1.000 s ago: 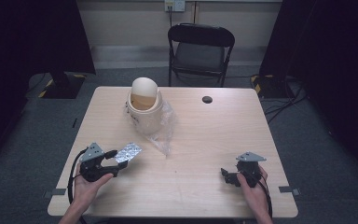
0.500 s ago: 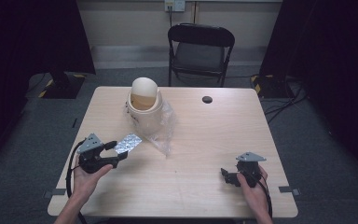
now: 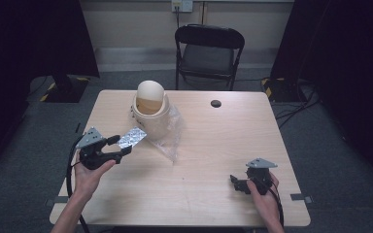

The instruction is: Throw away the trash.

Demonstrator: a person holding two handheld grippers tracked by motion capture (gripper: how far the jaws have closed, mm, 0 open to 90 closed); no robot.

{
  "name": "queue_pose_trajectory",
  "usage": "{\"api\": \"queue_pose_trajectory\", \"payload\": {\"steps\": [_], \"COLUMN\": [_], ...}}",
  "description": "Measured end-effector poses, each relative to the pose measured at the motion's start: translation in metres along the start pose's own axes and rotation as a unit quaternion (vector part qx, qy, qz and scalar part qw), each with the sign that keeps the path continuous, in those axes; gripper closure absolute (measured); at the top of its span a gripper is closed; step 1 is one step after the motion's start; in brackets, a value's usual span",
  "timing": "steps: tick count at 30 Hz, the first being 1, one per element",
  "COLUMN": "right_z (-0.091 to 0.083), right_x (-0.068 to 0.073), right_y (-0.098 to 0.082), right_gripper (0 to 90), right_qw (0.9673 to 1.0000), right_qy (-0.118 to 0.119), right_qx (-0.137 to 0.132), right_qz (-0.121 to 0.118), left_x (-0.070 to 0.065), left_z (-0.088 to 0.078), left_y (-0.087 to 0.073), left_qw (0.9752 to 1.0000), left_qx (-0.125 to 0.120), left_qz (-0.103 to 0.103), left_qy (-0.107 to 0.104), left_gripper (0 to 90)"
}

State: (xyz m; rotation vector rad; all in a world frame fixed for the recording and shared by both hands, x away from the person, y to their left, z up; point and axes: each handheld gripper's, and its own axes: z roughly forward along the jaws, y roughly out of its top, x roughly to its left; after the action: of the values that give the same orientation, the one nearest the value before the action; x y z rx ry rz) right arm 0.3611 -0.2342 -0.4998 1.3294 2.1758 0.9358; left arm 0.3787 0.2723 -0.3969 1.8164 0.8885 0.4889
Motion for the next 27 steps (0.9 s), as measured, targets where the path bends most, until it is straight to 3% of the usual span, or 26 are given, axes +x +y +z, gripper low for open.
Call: {"api": "queue_pose_trajectory", "payload": {"steps": [18, 27], "right_z": [0.000, 0.000], "right_x": [0.000, 0.000], "right_y": [0.000, 0.000], "right_gripper": [10.9, 10.9], "right_qw": [1.0000, 1.0000], "right_qy": [0.000, 0.000], "right_qx": [0.000, 0.000], "right_qz": [0.000, 0.000], "left_x": [0.008, 0.015], "left_z": [0.006, 0.017], "left_y": [0.044, 0.066], "left_qw": [0.9996, 0.9997], "left_qx": [-0.030, -0.023], "left_qz": [0.001, 0.007], "left_qy": [-0.001, -0.003], "left_gripper": [34.2, 34.2]}}
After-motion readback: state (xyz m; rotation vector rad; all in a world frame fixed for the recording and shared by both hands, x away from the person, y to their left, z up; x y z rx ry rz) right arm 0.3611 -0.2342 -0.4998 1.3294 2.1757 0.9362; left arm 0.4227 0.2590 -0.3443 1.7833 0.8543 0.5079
